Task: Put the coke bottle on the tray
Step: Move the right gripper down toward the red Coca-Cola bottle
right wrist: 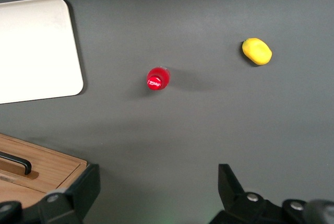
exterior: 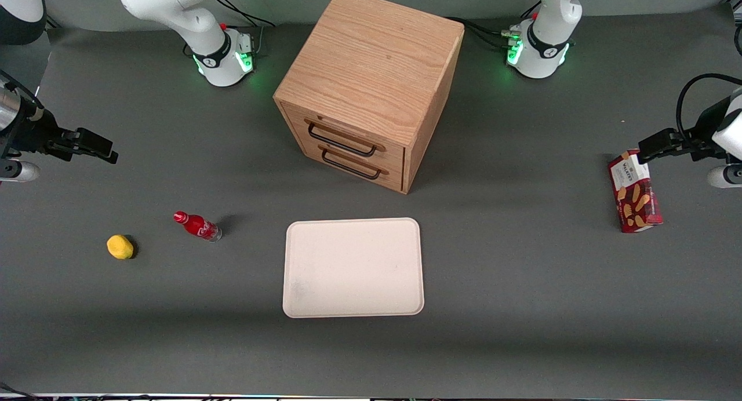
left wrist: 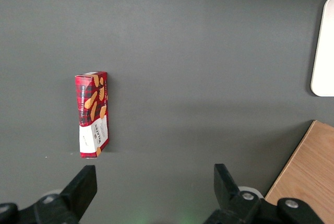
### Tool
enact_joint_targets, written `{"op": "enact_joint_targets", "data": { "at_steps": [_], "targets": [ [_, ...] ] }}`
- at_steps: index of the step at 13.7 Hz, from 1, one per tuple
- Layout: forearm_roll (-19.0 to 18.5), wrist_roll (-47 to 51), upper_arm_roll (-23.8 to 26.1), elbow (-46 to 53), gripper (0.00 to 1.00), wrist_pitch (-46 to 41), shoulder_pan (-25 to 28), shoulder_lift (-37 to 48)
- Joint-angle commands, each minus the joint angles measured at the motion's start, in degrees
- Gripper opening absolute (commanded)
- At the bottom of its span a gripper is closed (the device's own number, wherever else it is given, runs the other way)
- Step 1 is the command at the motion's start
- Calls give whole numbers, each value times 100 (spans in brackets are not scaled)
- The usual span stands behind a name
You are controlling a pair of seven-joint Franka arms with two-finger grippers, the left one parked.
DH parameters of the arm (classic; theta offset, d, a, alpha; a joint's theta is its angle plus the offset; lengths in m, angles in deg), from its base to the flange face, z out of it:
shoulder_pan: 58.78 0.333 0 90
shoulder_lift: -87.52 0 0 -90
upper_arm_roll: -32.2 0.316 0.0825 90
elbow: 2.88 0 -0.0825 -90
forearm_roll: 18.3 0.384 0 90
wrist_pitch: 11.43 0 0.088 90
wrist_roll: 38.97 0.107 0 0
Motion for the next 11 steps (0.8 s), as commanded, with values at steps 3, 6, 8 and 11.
{"op": "enact_joint_targets", "data": {
  "at_steps": [3, 6, 8, 11],
  "targets": [
    [8, 67, -26, 495, 100, -120, 6, -362],
    [69, 58, -9, 866, 100, -51, 15, -837],
    [184, -47, -18, 893, 100, 211, 6, -1215],
    [201, -372, -26, 814, 100, 906, -38, -1724]
  ]
}}
